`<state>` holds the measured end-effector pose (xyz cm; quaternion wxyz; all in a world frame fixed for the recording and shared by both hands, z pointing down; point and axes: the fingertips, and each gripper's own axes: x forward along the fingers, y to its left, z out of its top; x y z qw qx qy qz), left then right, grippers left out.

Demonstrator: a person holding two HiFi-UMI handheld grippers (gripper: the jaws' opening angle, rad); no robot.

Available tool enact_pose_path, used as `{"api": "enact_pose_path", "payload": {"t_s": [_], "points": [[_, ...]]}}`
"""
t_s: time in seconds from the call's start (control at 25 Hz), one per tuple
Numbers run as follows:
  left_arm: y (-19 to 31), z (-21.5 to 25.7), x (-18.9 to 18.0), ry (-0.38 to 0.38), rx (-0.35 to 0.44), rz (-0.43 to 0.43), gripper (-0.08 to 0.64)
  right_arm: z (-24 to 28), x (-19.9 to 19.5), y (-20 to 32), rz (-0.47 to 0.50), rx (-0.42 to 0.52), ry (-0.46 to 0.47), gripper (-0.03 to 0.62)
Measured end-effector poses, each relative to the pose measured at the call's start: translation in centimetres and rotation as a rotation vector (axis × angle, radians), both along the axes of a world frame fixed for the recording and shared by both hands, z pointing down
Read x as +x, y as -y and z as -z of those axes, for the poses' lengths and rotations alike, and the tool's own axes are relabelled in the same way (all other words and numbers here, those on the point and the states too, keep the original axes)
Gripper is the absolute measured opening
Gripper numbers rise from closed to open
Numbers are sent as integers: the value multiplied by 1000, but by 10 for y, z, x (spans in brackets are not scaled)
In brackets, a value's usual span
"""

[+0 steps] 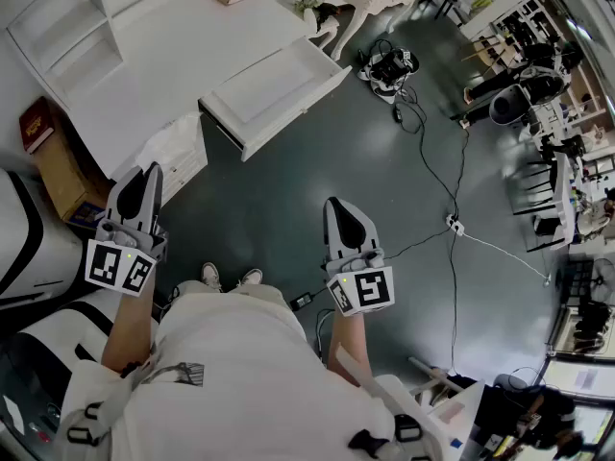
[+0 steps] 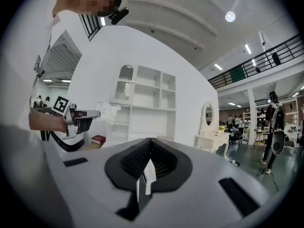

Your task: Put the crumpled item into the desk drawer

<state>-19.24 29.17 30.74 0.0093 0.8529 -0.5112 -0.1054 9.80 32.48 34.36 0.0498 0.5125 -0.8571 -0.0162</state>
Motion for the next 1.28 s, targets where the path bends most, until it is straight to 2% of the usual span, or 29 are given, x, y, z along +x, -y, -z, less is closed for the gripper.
{"api": "enact_pose_path", "payload": {"t_s": [0.52, 0.72, 0.88, 1.12, 1.28], "points": [[-7, 0, -2, 0, -1, 11, 25, 0, -4, -2, 13, -2, -5, 9], [-10, -2, -2, -1, 0, 33, 25, 2, -4, 1, 55, 3, 74, 9], [-12, 0, -2, 4, 3, 52, 25, 2, -5, 6, 71, 10, 68, 9], [-14, -5, 10, 26, 2, 52, 25, -6, -2, 12, 89, 13, 78, 9], [-18, -13, 24, 33, -11, 44, 25, -24, 10, 3, 87, -22, 100, 9]]}}
